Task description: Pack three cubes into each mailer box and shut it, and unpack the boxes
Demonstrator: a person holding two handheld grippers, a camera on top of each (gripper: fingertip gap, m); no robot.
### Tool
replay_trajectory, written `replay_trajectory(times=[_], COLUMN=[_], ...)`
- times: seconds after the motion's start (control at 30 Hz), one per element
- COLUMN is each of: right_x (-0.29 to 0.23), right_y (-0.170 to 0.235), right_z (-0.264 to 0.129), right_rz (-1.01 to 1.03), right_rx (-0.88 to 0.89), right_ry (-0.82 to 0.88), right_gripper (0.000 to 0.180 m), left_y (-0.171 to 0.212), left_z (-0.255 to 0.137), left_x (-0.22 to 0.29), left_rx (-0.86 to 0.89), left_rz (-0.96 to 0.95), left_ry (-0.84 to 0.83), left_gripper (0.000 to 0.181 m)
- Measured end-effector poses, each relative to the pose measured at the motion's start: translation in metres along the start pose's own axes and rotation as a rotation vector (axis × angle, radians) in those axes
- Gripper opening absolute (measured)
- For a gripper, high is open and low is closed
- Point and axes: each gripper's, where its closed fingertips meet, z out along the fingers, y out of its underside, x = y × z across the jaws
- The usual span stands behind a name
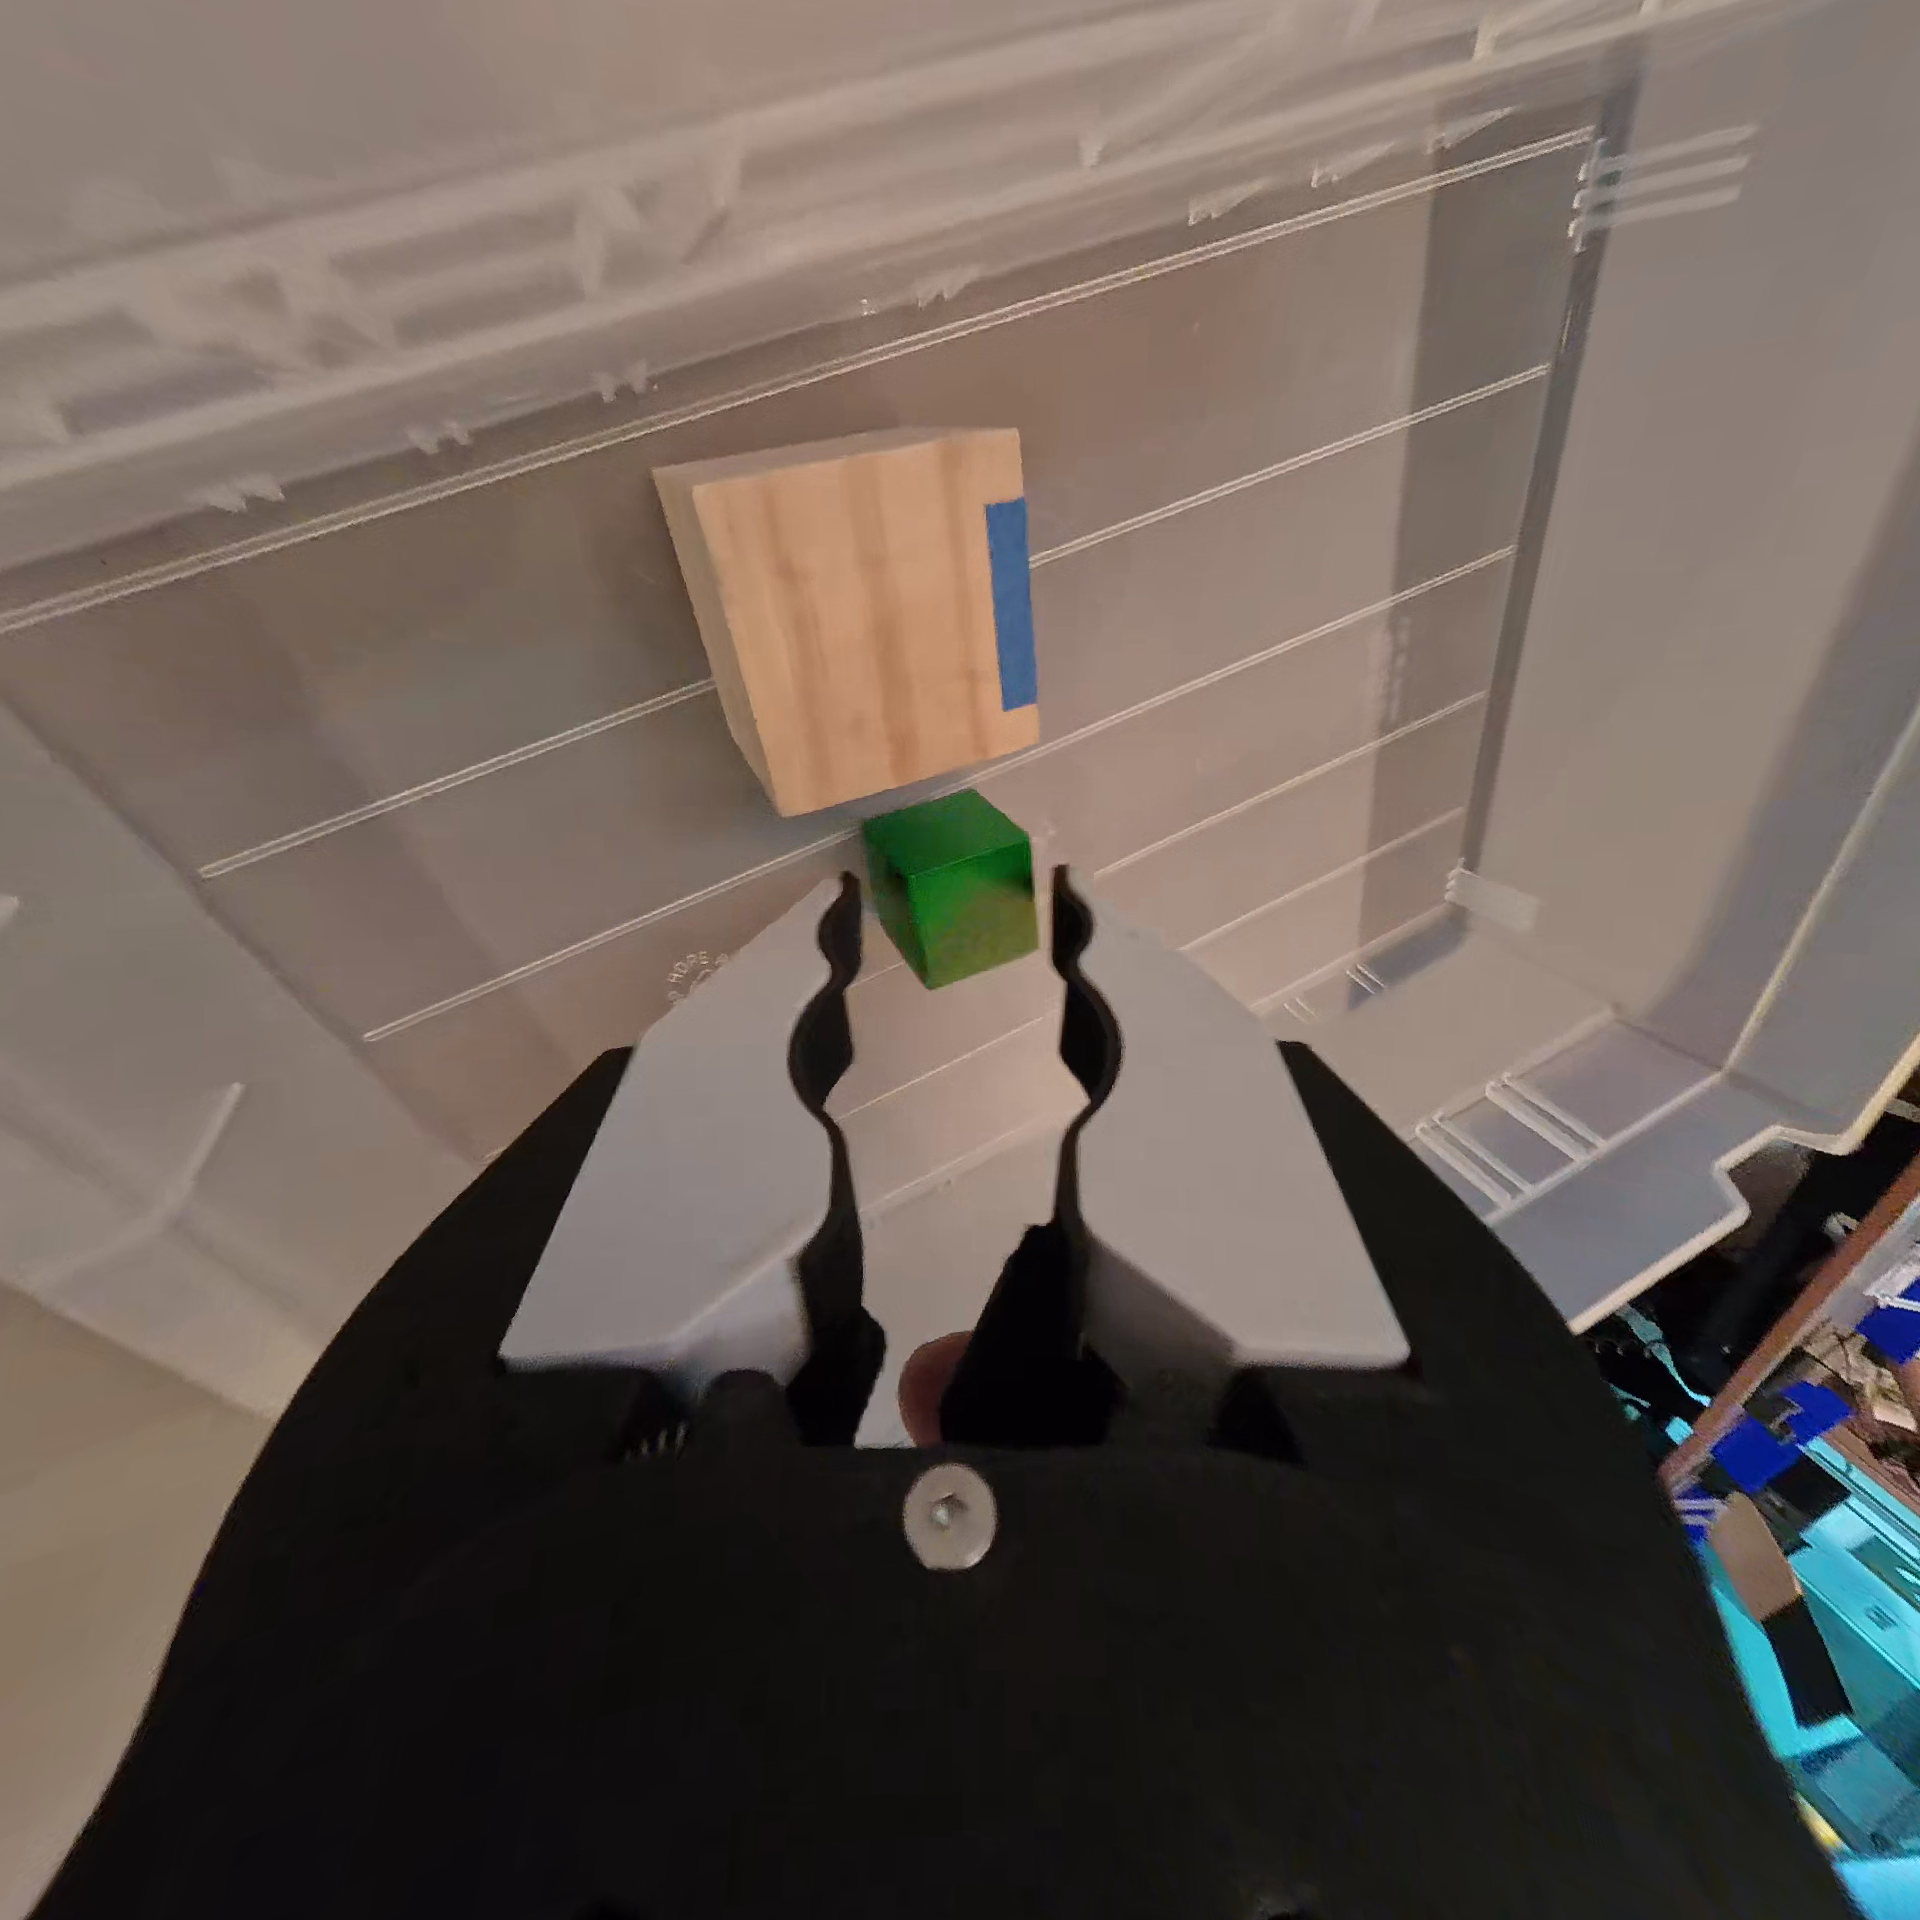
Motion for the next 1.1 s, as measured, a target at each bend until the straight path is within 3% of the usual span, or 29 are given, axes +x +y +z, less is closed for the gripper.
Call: replay_trajectory(times=[0.13, 0.27, 0.33, 0.43, 0.53, 0.63, 0.73, 0.9, 1.1], right_x=[0.001, 0.014, 0.003, -0.057, -0.129, -0.173, -0.193, -0.2, -0.2], right_y=[0.001, -0.018, -0.05, -0.131, -0.194, -0.235, -0.255, -0.258, -0.259], right_z=[-0.016, -0.076, -0.122, -0.192, -0.219, -0.203, -0.163, -0.102, -0.092], right_rz=[0.034, 0.048, 0.04, -0.067, -0.22, -0.256, -0.252, -0.217, -0.208], right_rx=[-0.01, 0.059, 0.171, 0.47, 0.573, 0.535, 0.439, 0.278, 0.226], right_ry=[0.002, 0.175, 0.233, 0.159, 0.05, -0.025, -0.074, -0.103, -0.092], right_gripper=[0.048, 0.046, 0.038, 0.035, 0.034, 0.034, 0.034, 0.036, 0.035], left_y=[0.0, 0.0, 0.0, 0.0, 0.0, 0.0, 0.0, 0.0, 0.0], left_z=[0.0, 0.0, 0.0, 0.0, 0.0, 0.0, 0.0, -0.001, 0.0], left_x=[0.0, 0.0, 0.0, 0.0, 0.0, 0.0, 0.0, 0.0, 0.001], left_rx=[0.001, 0.0, 0.0, -0.002, -0.005, -0.007, -0.005, -0.004, -0.008], left_rz=[-0.001, -0.001, -0.001, 0.001, 0.007, 0.014, 0.014, 0.014, 0.023], left_ry=[0.002, 0.002, 0.002, 0.0, -0.007, -0.015, -0.015, -0.012, -0.011], left_gripper=[0.009, 0.009, 0.009, 0.009, 0.009, 0.009, 0.009, 0.009, 0.009])
